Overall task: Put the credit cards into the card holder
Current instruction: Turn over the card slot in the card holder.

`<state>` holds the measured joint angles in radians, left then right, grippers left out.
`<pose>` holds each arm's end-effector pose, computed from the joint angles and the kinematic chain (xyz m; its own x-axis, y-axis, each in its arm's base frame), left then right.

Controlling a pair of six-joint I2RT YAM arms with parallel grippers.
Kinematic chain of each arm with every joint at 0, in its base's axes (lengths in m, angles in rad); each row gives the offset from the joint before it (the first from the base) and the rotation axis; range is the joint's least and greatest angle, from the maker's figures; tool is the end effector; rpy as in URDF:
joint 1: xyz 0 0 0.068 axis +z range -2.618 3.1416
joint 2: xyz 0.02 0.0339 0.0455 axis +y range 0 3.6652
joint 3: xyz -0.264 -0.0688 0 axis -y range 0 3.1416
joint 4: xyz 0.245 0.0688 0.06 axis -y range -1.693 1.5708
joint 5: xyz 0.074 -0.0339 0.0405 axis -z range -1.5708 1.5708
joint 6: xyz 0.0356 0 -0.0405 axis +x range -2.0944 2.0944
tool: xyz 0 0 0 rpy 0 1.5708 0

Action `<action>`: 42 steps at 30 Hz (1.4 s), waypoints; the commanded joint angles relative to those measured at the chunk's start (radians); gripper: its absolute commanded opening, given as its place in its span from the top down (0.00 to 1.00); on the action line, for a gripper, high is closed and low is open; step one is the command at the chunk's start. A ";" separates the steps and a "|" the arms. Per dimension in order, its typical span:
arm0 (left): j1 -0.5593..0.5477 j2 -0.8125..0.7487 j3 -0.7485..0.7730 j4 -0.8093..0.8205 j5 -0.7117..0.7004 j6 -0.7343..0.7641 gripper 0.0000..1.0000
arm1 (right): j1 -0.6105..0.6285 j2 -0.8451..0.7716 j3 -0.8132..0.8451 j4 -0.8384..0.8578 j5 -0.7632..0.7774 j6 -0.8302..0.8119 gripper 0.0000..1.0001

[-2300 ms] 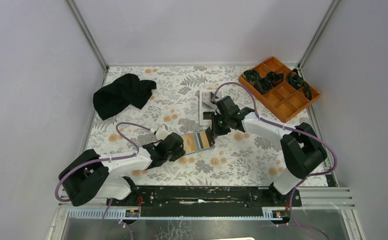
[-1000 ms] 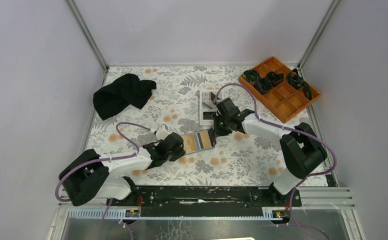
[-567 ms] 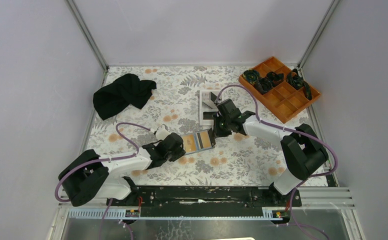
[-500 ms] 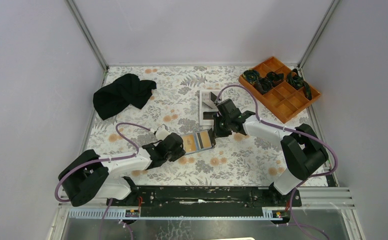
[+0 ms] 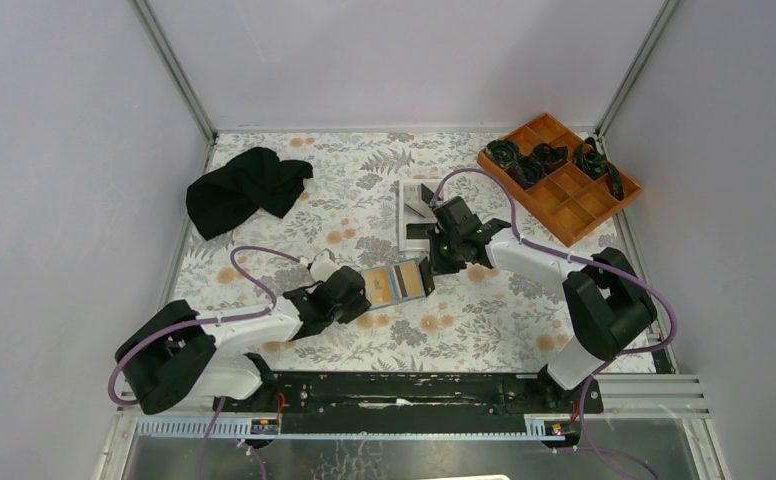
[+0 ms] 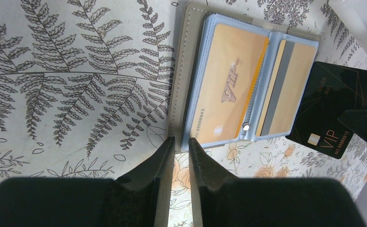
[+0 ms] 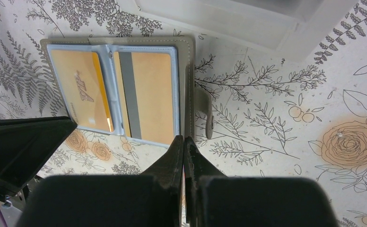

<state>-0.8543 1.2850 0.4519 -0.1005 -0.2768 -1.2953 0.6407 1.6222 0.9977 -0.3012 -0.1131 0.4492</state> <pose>0.1513 -0.1589 0.1388 -0.7389 -0.5610 -0.3732 -0.3397 0.7885 -0.5128 0.2647 0.2024 0.1952 -0.8586 -0.1020 -0.5025 -0.3059 0.8884 0.3423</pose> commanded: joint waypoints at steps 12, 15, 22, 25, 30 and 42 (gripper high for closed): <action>0.004 0.007 -0.033 -0.054 0.011 0.019 0.76 | 0.005 -0.040 0.066 -0.006 0.027 -0.012 1.00; 0.004 0.011 -0.032 -0.053 0.011 0.017 0.76 | 0.005 -0.036 0.069 -0.007 0.023 -0.013 1.00; 0.005 0.015 -0.033 -0.053 0.011 0.016 0.76 | 0.005 -0.035 0.054 0.007 0.010 -0.006 1.00; 0.004 0.020 -0.031 -0.050 0.013 0.016 0.76 | 0.005 -0.033 0.057 0.007 0.007 -0.006 1.00; 0.004 0.024 -0.027 -0.050 0.012 0.017 0.76 | 0.005 -0.033 0.059 0.010 -0.002 0.001 1.00; 0.004 0.026 -0.030 -0.048 0.016 0.016 0.76 | 0.005 -0.041 0.042 0.025 -0.015 0.024 1.00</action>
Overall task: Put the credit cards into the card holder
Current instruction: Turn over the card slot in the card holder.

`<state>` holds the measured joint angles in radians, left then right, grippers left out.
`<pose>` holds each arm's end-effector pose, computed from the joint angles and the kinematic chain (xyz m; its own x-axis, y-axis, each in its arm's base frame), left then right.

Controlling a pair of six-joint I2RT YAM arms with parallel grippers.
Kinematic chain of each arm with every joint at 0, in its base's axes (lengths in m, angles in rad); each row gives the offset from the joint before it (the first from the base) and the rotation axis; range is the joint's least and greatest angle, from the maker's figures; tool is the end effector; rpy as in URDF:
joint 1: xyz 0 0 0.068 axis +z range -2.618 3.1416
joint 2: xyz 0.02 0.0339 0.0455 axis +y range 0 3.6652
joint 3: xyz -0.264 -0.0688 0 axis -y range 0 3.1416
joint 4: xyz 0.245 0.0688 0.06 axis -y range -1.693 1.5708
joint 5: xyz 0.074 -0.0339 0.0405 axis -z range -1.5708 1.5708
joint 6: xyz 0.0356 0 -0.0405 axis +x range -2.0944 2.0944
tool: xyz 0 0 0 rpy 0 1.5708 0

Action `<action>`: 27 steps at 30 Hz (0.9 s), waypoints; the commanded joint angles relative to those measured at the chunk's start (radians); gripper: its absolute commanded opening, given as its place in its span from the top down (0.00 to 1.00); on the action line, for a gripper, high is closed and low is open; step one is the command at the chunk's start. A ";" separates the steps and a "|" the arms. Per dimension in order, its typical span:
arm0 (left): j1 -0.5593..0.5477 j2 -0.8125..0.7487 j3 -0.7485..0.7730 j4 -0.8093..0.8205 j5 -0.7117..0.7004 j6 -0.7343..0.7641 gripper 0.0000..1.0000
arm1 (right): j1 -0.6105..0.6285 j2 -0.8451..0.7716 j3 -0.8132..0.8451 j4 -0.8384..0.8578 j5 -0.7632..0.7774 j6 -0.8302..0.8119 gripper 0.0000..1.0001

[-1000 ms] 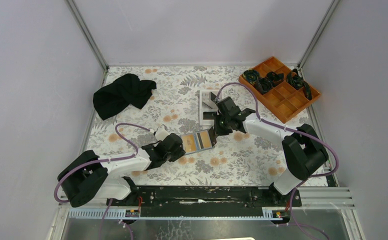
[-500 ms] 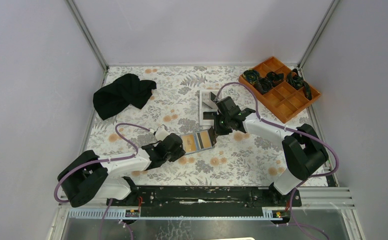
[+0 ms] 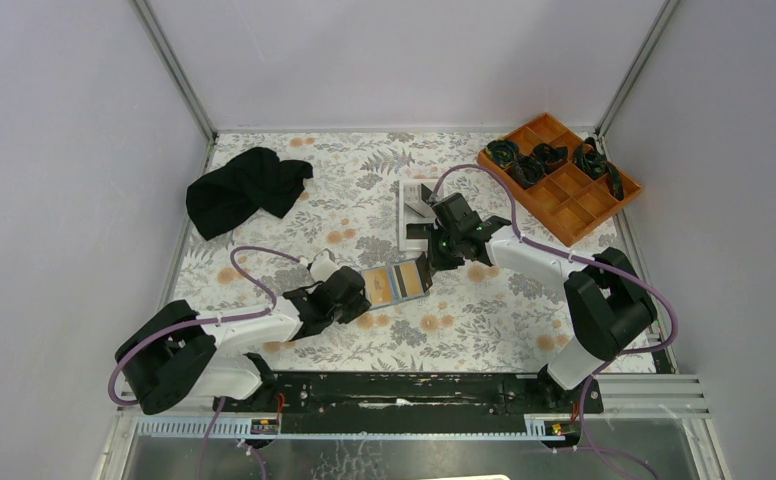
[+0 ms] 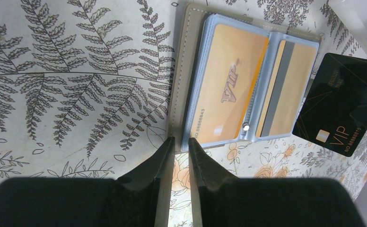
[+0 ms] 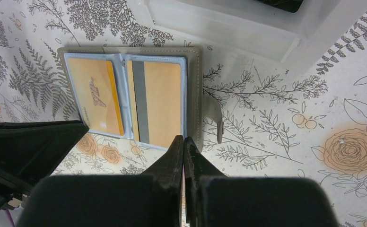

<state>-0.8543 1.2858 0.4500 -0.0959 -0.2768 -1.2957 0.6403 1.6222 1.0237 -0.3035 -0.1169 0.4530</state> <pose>0.1513 -0.1589 0.1385 -0.7383 -0.5619 -0.3731 -0.3393 0.7875 -0.5145 0.2682 0.2050 0.2029 -0.8508 -0.0918 -0.5175 -0.3103 0.8824 0.3536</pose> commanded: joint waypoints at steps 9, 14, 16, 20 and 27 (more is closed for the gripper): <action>0.004 0.024 -0.029 -0.050 0.017 0.016 0.76 | 0.005 -0.049 0.007 0.035 -0.020 0.034 1.00; 0.004 0.021 -0.032 -0.051 0.018 0.016 0.76 | 0.005 -0.051 0.001 0.041 -0.024 0.043 1.00; 0.004 0.021 -0.032 -0.051 0.019 0.017 0.76 | 0.005 -0.051 -0.005 0.045 -0.026 0.046 1.00; 0.004 0.018 -0.034 -0.052 0.019 0.018 0.76 | 0.005 -0.051 -0.025 0.059 -0.028 0.056 1.00; 0.004 0.010 -0.036 -0.059 0.018 0.019 0.76 | -0.002 -0.052 -0.069 0.096 -0.047 0.084 1.00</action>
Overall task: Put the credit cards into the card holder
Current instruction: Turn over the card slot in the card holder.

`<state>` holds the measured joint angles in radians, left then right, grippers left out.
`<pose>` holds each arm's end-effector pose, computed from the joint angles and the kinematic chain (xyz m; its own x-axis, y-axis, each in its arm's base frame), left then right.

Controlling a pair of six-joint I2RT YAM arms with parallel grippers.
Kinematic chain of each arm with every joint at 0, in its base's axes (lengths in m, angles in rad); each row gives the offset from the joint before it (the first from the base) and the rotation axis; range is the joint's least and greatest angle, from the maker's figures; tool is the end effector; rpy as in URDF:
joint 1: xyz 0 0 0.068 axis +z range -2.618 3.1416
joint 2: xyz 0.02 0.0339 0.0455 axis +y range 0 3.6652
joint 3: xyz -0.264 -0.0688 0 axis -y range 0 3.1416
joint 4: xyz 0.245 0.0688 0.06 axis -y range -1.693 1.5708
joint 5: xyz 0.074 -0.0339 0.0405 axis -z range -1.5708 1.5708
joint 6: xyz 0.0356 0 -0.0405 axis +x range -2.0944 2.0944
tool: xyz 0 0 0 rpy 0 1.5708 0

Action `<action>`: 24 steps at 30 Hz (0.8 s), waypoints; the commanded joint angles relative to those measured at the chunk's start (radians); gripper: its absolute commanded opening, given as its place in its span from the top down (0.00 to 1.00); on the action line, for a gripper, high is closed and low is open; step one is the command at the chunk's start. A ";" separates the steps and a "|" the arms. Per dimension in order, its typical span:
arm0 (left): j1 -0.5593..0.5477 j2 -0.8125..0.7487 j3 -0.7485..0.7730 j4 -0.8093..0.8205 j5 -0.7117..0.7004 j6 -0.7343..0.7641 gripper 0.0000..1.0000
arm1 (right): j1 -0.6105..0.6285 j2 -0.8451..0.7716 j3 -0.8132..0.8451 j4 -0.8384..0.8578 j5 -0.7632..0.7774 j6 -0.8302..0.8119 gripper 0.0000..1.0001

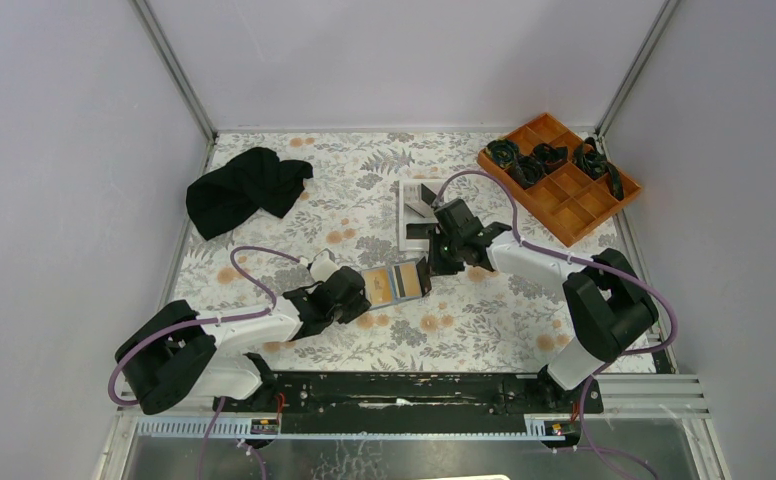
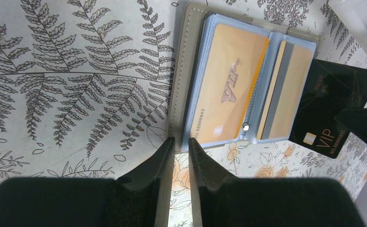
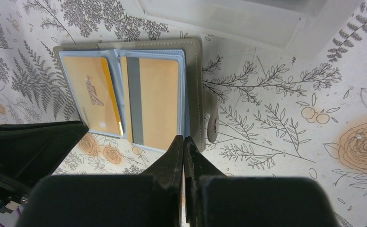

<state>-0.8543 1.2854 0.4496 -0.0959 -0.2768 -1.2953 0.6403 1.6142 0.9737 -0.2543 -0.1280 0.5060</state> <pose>0.1512 -0.1588 0.1384 -0.7384 -0.5616 -0.3733 -0.3390 0.7877 -0.5143 0.2636 0.2021 0.1937 -0.8654 -0.0453 -0.4990 -0.2711 0.8798 0.3904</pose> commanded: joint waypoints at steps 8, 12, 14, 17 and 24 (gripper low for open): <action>0.004 0.001 -0.038 -0.067 0.018 0.025 0.76 | -0.016 -0.068 -0.055 0.088 -0.050 0.056 1.00; 0.004 -0.001 -0.041 -0.069 0.021 0.027 0.76 | -0.025 -0.086 -0.063 0.104 -0.061 0.069 1.00; 0.004 -0.001 -0.041 -0.070 0.019 0.028 0.76 | -0.027 -0.090 -0.059 0.101 -0.061 0.069 1.00; 0.004 -0.001 -0.043 -0.070 0.021 0.028 0.76 | -0.026 -0.097 -0.052 0.102 -0.065 0.071 1.00; 0.004 -0.001 -0.046 -0.067 0.022 0.030 0.76 | -0.027 -0.089 -0.037 0.108 -0.083 0.079 1.00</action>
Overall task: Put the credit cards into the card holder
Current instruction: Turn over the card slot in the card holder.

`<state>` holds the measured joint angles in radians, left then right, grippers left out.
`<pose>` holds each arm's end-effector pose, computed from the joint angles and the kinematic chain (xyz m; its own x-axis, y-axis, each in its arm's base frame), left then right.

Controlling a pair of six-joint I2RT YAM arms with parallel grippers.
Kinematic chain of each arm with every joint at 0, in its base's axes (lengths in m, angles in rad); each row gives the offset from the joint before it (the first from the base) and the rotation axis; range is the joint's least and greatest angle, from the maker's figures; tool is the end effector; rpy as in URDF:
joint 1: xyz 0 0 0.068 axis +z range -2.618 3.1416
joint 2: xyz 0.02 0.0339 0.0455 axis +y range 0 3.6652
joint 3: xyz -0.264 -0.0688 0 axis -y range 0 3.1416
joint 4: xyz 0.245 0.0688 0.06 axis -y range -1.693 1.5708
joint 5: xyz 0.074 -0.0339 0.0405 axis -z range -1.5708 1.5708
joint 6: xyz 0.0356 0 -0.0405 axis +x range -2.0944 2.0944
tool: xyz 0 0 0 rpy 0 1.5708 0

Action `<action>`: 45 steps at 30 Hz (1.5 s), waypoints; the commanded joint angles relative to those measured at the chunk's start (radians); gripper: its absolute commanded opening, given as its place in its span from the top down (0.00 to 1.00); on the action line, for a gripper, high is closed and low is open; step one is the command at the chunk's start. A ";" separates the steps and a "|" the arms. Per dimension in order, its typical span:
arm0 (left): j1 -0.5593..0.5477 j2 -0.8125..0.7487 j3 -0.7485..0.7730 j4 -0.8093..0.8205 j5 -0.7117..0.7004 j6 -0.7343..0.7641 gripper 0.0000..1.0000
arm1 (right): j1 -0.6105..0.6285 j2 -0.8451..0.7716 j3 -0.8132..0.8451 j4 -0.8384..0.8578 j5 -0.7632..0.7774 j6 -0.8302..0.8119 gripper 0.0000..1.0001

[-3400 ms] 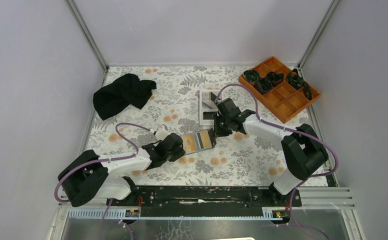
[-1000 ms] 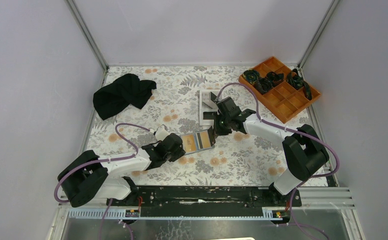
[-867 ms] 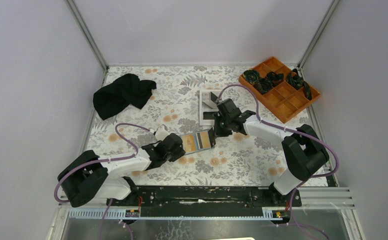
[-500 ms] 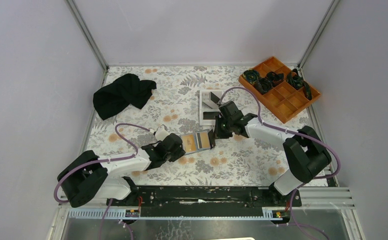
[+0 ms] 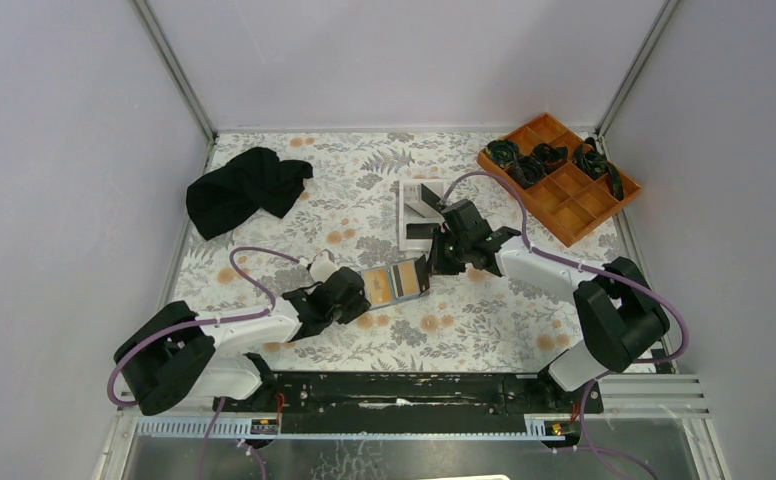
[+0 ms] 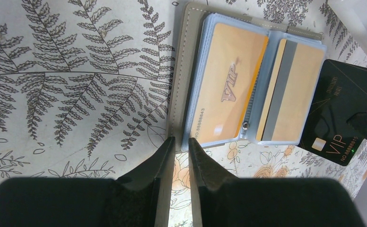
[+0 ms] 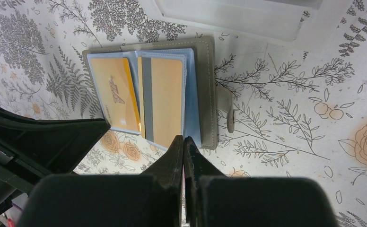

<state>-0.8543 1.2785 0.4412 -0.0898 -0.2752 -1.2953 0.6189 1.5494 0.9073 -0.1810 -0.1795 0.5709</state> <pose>0.1501 -0.1577 0.1379 -0.7382 -0.5625 -0.3724 -0.3372 0.7858 -0.5184 0.2575 0.1912 0.1988 -0.8644 0.0371 -0.5014 -0.2407 0.8450 0.4776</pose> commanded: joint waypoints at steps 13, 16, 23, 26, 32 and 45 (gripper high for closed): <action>0.004 0.018 -0.032 -0.067 0.021 0.026 0.76 | -0.001 -0.018 0.078 0.022 -0.045 0.007 1.00; 0.004 0.017 -0.030 -0.072 0.019 0.023 0.76 | 0.012 -0.002 0.091 0.026 -0.050 0.009 1.00; 0.004 0.005 -0.034 -0.087 0.009 0.018 0.76 | 0.049 0.054 0.136 0.032 -0.057 0.008 1.00; 0.004 -0.003 -0.035 -0.095 0.005 0.015 0.76 | 0.067 0.075 0.155 0.035 -0.059 0.008 1.00; 0.004 -0.027 -0.049 -0.106 -0.002 0.003 0.76 | 0.106 0.108 0.193 0.035 -0.058 0.007 1.00; 0.004 -0.049 -0.066 -0.113 -0.005 -0.009 0.76 | 0.149 0.158 0.216 0.028 -0.045 -0.002 1.00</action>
<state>-0.8509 1.2282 0.4076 -0.1020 -0.2707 -1.3106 0.7547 1.7035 1.0836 -0.1711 -0.2272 0.5774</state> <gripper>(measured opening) 0.238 0.017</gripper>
